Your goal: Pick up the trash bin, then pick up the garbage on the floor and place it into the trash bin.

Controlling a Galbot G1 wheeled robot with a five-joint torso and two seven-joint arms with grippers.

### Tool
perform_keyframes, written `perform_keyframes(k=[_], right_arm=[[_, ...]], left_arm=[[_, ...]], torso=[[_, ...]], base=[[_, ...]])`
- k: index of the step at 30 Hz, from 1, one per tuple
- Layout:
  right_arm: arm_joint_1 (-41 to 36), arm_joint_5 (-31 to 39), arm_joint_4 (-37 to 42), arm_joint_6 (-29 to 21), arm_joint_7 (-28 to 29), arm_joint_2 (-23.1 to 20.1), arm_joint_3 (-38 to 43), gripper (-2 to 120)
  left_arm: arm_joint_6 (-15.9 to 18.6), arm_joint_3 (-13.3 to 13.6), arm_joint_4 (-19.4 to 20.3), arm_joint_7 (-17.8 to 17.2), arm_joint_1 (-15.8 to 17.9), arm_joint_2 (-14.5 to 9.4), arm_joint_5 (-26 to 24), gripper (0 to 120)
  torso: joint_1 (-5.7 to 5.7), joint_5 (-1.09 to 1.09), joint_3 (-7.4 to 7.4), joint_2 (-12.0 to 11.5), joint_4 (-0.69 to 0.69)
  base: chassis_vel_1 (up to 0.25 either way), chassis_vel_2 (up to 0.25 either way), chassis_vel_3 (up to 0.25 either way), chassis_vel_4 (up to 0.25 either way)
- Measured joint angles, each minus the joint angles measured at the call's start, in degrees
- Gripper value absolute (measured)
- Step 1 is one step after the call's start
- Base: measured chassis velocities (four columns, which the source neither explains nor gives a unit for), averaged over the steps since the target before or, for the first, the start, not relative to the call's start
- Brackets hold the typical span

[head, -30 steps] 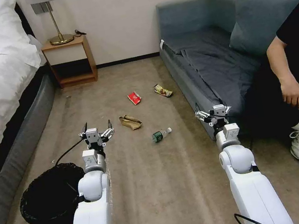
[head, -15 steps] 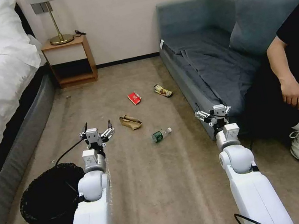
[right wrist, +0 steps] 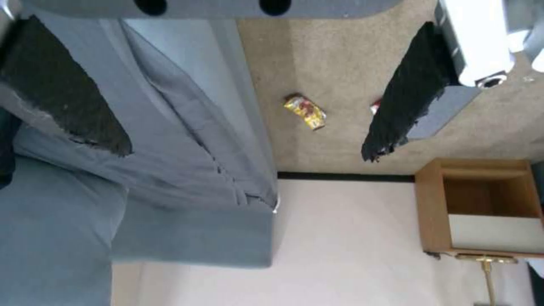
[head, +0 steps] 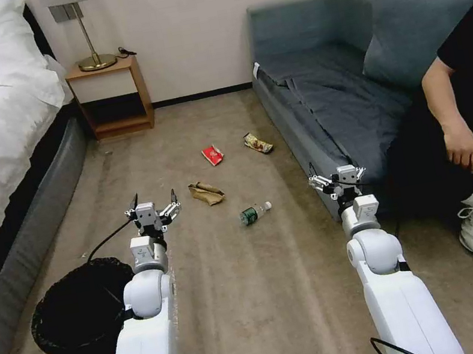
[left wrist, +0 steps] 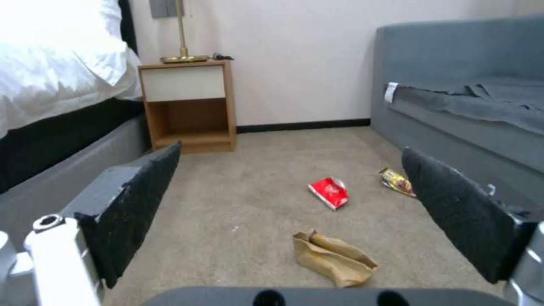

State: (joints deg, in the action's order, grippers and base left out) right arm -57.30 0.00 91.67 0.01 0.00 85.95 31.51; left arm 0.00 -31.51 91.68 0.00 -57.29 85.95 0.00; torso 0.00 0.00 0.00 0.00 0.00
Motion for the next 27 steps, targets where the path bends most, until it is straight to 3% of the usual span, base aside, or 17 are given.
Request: perform_keyframes(k=[3,4,5,7,10,13,14,16,17,18,21,27], right_arm=[[-0.1,0.2,0.1,-0.1,0.1,-0.1,0.0,100],[-1.2,1.7,1.4,-0.8,0.9,-1.0,0.1,100],[-1.2,1.7,1.4,-0.8,0.9,-1.0,0.1,100],[-4.1,5.8,5.0,-3.0,3.6,-3.7,0.6,100],[-5.7,7.9,6.9,-4.2,5.0,-5.0,0.9,100],[-10.9,14.9,13.1,-8.0,9.6,-9.5,1.7,100],[-10.9,14.9,13.1,-8.0,9.6,-9.5,1.7,100],[-14.0,19.2,16.9,-10.3,12.3,-12.2,2.2,100],[-14.0,19.2,16.9,-10.3,12.3,-12.2,2.2,100],[-16.1,22.2,19.5,-11.9,14.2,-14.1,2.5,100],[-18.9,26.0,22.9,-14.0,16.7,-16.6,2.9,100],[-24.6,33.8,29.8,-18.2,21.7,-21.6,3.9,100]], left_arm=[[0.1,0.2,0.2,-0.3,0.0,-0.4,-0.5,100],[1.2,1.2,1.1,-1.6,-0.1,-1.8,-2.1,100],[1.2,1.2,1.1,-1.6,-0.1,-1.8,-2.1,100],[4.1,3.9,3.7,-5.3,-0.2,-5.9,-6.6,100],[5.5,5.3,4.9,-7.2,-0.3,-8.0,-8.9,100],[10.5,10.0,9.2,-13.5,-0.7,-14.9,-16.8,100],[10.5,10.0,9.2,-13.5,-0.7,-14.9,-16.8,100],[13.5,12.7,11.8,-17.3,-0.9,-19.1,-21.4,100],[13.5,12.7,11.8,-17.3,-0.9,-19.1,-21.4,100],[15.4,14.5,13.5,-19.7,-1.0,-21.8,-24.4,100],[16.7,15.7,14.6,-21.4,-1.1,-23.6,-26.4,100],[17.0,16.0,14.8,-21.7,-1.1,-24.0,-26.9,100]], torso=[[0.0,0.0,0.0,0.0,0.01],[0.0,0.0,0.01,0.0,0.02],[0.0,0.0,0.01,0.0,0.02],[0.0,0.01,0.0,0.0,0.0],[-0.01,-0.01,0.0,0.0,-0.02],[-0.01,0.0,0.0,0.0,-0.01],[-0.01,0.0,0.0,0.0,-0.01],[0.0,0.0,0.0,0.0,-0.01],[0.0,0.0,0.0,0.0,-0.01],[-0.01,0.0,0.0,0.0,-0.01],[-0.01,0.02,-0.01,0.0,0.0],[-0.01,-0.01,0.0,0.0,-0.01]], base=[[0.0,0.0,0.0,0.0],[0.0,0.0,0.0,0.0],[0.0,0.0,0.0,0.0],[0.0,0.0,0.0,0.0],[0.0,0.0,0.0,0.0],[0.0,0.0,0.0,0.0],[0.0,0.0,0.0,0.0],[0.0,0.0,0.0,0.0],[0.0,0.0,0.0,0.0],[0.0,0.0,0.0,0.0],[0.0,0.0,0.0,0.0],[0.0,0.0,0.0,0.0]])
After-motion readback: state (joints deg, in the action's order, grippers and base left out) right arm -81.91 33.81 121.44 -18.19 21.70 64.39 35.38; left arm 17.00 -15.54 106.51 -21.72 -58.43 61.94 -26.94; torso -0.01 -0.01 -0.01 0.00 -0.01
